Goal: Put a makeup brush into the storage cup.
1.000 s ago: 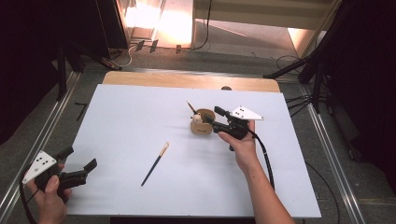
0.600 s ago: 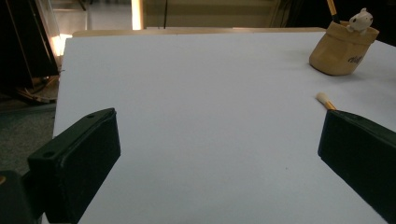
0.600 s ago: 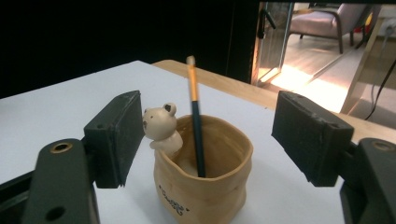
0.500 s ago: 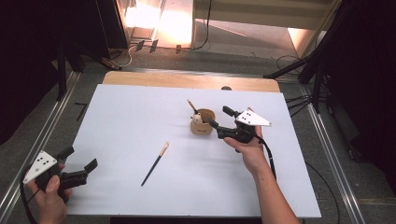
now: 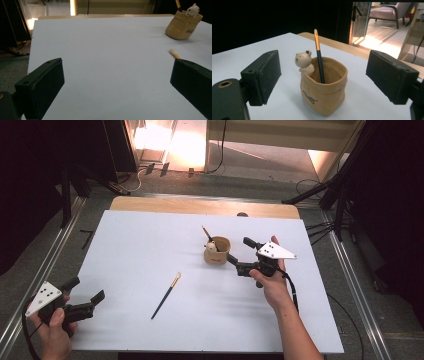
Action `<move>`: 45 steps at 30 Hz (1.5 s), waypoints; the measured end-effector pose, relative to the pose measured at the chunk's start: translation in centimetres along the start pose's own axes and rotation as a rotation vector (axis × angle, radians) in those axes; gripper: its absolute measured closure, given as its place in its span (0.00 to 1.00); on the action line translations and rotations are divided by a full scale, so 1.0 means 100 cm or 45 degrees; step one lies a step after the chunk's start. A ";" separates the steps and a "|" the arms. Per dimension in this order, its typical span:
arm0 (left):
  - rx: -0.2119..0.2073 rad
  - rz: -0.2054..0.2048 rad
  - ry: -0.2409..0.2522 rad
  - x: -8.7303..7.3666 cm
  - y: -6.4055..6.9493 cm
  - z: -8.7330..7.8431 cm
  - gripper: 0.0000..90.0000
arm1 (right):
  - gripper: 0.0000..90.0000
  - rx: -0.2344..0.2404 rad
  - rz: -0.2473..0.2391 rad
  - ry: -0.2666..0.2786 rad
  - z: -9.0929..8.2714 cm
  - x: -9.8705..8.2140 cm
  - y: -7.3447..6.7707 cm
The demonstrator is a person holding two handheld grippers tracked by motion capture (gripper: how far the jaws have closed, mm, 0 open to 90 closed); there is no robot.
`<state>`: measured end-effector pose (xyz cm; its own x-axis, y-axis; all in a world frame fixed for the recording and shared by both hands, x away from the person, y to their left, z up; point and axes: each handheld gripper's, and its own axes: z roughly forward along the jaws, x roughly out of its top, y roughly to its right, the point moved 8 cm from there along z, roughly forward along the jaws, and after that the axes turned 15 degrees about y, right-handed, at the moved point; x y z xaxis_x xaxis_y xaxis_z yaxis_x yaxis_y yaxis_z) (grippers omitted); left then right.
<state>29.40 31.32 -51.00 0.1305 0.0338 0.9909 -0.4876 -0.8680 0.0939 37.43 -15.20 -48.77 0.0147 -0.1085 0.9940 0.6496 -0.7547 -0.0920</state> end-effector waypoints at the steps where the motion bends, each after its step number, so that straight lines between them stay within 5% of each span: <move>1: 0.001 -0.001 0.001 0.000 0.000 0.000 0.00 | 0.10 -0.013 0.007 0.005 -0.002 0.000 0.001; 14: 0.000 -0.001 -0.002 -0.001 0.001 0.001 0.00 | 0.00 -0.014 0.008 0.008 -0.031 0.002 0.008; 45: -0.006 0.028 -0.018 -0.002 0.005 0.002 0.00 | 0.00 -0.201 -0.048 -0.010 -0.126 0.004 0.040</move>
<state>29.31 30.79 -51.13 0.1315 0.0079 0.9913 -0.4947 -0.8660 0.0725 30.50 -26.44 -49.47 -0.0012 -0.0737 0.9973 0.5224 -0.8505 -0.0622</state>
